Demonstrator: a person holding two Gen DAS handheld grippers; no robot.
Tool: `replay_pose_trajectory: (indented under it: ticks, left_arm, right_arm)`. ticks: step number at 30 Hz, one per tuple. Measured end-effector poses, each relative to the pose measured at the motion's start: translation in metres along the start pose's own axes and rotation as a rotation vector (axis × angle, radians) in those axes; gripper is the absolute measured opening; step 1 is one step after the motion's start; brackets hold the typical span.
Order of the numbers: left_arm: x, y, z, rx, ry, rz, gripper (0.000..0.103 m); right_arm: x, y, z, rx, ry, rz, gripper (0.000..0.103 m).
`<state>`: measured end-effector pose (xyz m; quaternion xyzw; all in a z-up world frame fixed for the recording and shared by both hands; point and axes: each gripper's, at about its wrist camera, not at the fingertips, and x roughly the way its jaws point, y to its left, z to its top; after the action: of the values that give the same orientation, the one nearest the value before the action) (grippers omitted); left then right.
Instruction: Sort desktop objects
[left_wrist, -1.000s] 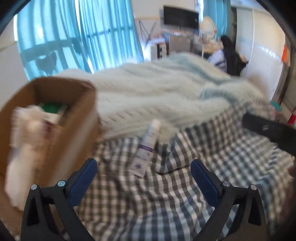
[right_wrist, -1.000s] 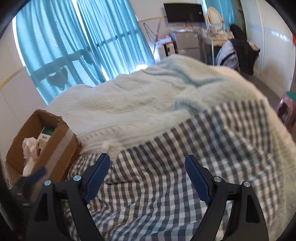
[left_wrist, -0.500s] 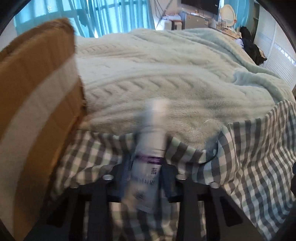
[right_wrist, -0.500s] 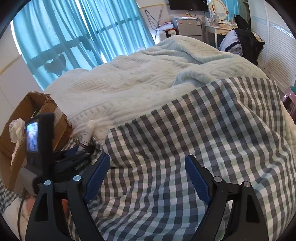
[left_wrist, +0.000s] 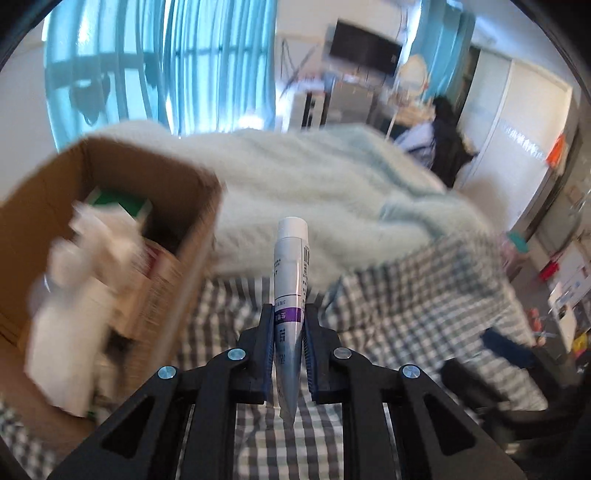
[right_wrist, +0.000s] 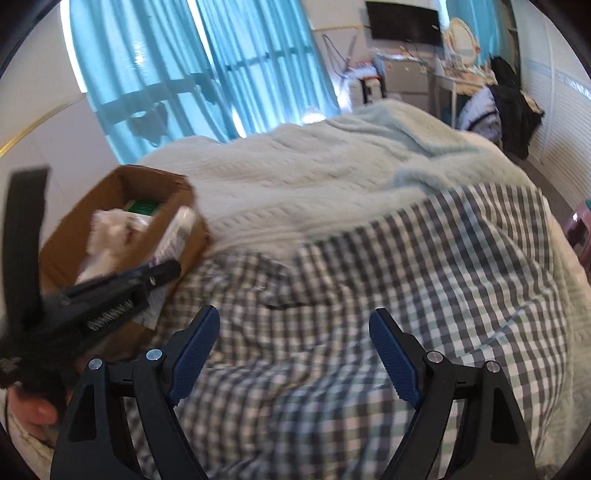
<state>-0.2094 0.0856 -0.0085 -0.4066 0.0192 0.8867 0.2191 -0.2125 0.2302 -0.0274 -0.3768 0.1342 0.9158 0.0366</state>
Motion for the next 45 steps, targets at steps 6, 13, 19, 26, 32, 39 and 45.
replay_pose_trajectory:
  ticks: [6, 13, 19, 26, 32, 39, 45]
  left_arm:
    - [-0.053, 0.065, 0.048, -0.082, -0.070, 0.105, 0.014]
    - [-0.038, 0.117, 0.026, -0.054, -0.066, 0.316, 0.022]
    - [-0.059, 0.117, 0.013, -0.101, -0.175, 0.298, 0.102]
    - [-0.077, 0.096, -0.010, -0.051, -0.218, 0.425, 0.103]
    - [-0.073, 0.078, -0.052, -0.079, -0.208, 0.355, 0.103]
    - [-0.083, 0.079, -0.061, -0.172, -0.226, 0.344, 0.103]
    - [-0.078, 0.072, -0.067, -0.130, -0.207, 0.372, 0.103]
  right_arm:
    - [-0.018, 0.048, 0.038, -0.066, -0.058, 0.052, 0.086]
    - [0.009, 0.103, 0.059, -0.097, -0.055, 0.160, 0.093]
    - [0.028, 0.107, 0.058, -0.117, -0.024, 0.118, 0.103]
    - [0.005, 0.077, 0.023, -0.100, -0.078, -0.013, 0.103]
    - [0.016, 0.040, -0.035, -0.036, -0.020, -0.044, 0.103]
    - [0.007, 0.036, -0.033, -0.024, -0.052, -0.050, 0.103]
    - [0.009, 0.044, -0.035, -0.053, -0.057, -0.058, 0.103]
